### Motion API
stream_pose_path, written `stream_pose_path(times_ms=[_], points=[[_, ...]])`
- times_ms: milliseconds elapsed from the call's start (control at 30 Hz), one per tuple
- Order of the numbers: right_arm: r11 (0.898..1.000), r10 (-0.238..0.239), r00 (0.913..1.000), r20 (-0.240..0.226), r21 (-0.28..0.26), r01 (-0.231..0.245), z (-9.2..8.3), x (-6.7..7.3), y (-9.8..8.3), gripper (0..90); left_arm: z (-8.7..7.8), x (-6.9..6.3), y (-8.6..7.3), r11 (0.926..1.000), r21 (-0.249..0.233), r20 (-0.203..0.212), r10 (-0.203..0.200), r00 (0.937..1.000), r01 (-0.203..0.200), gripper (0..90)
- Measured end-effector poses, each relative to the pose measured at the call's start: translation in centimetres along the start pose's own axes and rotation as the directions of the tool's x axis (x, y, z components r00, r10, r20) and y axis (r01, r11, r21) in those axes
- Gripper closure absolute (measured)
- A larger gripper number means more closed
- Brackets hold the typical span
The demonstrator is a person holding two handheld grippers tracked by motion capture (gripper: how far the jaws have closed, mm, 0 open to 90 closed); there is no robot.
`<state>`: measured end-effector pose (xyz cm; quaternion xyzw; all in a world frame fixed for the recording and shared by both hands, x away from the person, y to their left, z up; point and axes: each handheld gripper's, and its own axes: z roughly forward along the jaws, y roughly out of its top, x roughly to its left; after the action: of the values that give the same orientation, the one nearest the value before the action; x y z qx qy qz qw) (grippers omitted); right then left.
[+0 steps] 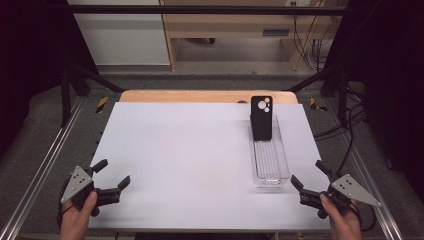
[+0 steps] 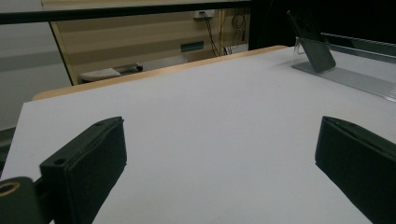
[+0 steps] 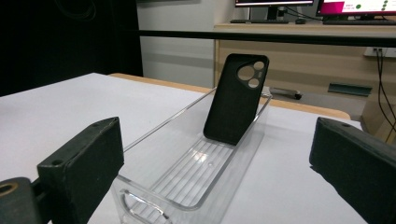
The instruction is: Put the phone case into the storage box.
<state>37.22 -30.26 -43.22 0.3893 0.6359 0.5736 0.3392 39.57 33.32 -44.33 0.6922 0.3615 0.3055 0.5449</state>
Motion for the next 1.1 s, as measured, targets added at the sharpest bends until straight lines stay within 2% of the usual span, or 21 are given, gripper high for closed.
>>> stream_pose_path(times_ms=[1100], points=[[1.0, -0.006, 0.9968, -0.08, 0.006, 0.007, 1.8, 2.4, -0.8, 2.6, 0.0, 0.0, 0.0, 1.0, 0.001, 0.004, 0.003, 1.0, -0.003, 2.0]])
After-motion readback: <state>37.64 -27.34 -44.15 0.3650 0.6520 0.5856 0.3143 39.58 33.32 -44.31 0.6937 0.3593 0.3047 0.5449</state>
